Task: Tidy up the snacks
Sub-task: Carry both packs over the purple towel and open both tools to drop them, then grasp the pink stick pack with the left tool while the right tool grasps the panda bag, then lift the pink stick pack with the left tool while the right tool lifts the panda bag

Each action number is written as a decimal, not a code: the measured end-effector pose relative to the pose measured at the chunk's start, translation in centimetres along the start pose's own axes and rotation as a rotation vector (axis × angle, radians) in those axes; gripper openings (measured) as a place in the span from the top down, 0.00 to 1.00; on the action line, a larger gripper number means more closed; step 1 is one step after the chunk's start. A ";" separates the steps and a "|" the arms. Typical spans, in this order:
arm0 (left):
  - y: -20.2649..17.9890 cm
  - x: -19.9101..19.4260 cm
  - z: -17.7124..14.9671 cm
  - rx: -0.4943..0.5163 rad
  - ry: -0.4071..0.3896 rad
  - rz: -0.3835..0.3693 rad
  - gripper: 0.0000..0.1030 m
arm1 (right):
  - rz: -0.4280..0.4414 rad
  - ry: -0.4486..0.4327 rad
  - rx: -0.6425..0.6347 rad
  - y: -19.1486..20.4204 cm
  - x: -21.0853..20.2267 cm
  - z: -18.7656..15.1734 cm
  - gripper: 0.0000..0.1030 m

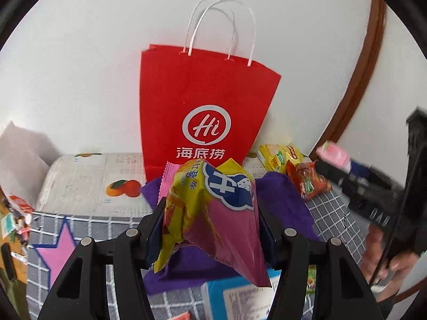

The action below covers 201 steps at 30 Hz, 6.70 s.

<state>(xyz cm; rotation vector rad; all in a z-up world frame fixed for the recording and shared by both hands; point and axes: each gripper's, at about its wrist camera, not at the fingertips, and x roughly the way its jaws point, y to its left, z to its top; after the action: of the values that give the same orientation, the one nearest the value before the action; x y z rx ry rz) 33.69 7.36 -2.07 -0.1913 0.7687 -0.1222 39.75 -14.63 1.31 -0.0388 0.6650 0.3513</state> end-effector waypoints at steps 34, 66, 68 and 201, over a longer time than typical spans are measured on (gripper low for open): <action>2.3 13.3 -3.5 -0.053 0.291 -0.006 0.44 | -0.047 0.439 0.042 -5.1 14.3 -6.7 0.35; 0.0 11.6 -3.0 -0.013 0.301 -0.067 0.25 | -0.043 0.376 0.092 -4.5 12.3 -5.4 0.22; 0.0 10.9 -2.8 -0.013 0.284 -0.071 0.25 | -0.060 0.345 0.083 -4.4 11.3 -4.8 0.28; 3.3 0.8 -21.9 0.105 0.154 0.147 0.77 | -0.088 0.197 0.242 -6.2 -6.0 -26.4 0.42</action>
<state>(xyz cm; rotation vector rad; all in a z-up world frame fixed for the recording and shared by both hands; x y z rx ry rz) 19.04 7.70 -18.76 -0.0250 0.9242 -0.0380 21.63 -26.16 -16.30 0.1295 0.8942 0.1815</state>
